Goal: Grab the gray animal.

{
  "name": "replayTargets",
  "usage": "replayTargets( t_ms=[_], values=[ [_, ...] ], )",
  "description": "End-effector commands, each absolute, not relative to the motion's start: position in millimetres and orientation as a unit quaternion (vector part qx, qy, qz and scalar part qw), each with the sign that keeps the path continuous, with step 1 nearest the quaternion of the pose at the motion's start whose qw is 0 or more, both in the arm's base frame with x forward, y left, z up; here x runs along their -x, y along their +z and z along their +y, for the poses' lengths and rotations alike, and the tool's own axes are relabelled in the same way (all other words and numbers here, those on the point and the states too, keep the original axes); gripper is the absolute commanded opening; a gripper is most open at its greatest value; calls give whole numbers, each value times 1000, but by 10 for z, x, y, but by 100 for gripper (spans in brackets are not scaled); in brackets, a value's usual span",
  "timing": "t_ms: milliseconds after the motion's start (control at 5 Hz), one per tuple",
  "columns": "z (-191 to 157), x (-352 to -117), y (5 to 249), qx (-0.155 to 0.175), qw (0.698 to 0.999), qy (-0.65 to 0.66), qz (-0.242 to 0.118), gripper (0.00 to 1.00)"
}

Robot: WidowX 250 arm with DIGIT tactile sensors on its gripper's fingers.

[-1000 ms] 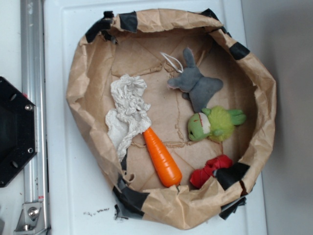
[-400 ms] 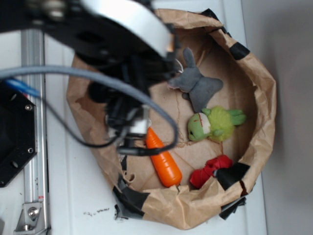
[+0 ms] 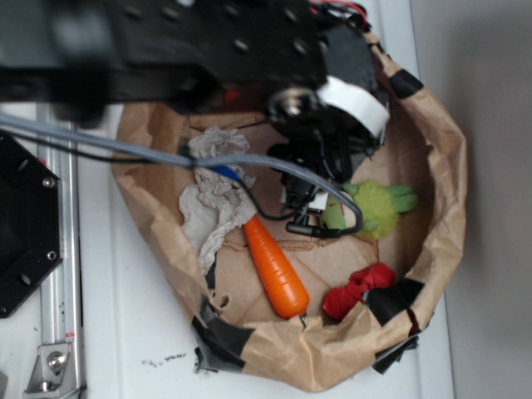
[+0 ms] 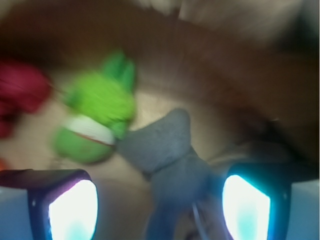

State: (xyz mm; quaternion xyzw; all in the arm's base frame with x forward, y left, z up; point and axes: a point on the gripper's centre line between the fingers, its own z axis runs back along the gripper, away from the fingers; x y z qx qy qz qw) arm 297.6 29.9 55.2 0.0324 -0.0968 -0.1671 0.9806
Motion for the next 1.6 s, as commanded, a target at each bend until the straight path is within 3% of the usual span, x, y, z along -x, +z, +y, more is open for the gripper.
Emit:
replayTargets(
  t_ms=[0,200,400,600,800,1000,1400],
  values=[
    [209,-3220,344,-89,967,-229,-61,97],
    [177,-3173,505,-82,968,-226,-73,0],
    [23,-3072,1018,-59,964,-226,-130,0],
    [-115,-2809,1553,29,965,-221,-140,0],
    [-185,-2656,2064,53,979,-93,-172,0],
    [-228,-2605,2158,30,985,-43,-165,0],
    [-218,-2611,2009,-10,985,6,-174,0]
  ],
)
